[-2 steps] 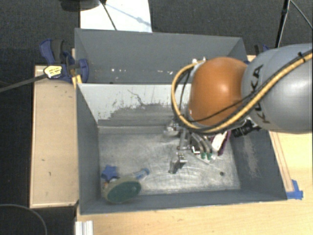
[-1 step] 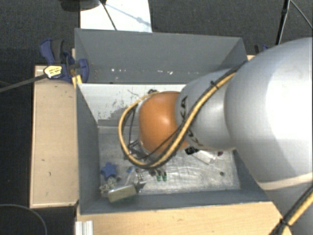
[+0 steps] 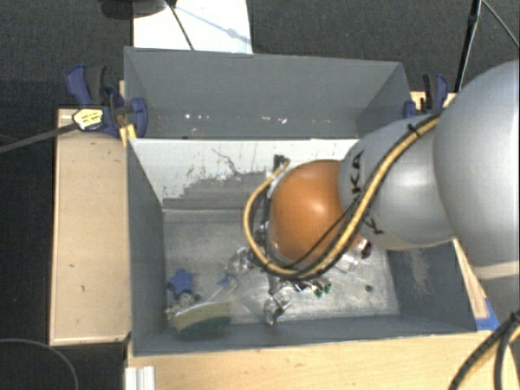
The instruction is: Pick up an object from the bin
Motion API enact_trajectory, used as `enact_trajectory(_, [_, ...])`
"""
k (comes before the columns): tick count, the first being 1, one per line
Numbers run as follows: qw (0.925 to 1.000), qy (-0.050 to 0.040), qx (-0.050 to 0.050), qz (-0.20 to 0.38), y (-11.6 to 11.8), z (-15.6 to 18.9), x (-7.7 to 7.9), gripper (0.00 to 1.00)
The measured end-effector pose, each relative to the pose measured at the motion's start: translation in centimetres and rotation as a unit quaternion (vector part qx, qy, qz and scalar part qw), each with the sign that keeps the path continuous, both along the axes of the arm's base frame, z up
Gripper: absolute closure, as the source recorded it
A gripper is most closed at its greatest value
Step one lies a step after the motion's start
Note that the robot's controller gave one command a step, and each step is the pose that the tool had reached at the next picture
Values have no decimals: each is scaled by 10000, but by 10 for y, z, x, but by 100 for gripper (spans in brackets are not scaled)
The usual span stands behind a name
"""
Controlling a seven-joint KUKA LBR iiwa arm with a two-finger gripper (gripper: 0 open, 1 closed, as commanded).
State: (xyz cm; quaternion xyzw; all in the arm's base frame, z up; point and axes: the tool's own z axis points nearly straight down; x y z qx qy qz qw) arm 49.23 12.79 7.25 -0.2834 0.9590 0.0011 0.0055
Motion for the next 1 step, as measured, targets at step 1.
enact_trajectory(1, [9999,20,-42,114,-92,14,24,0])
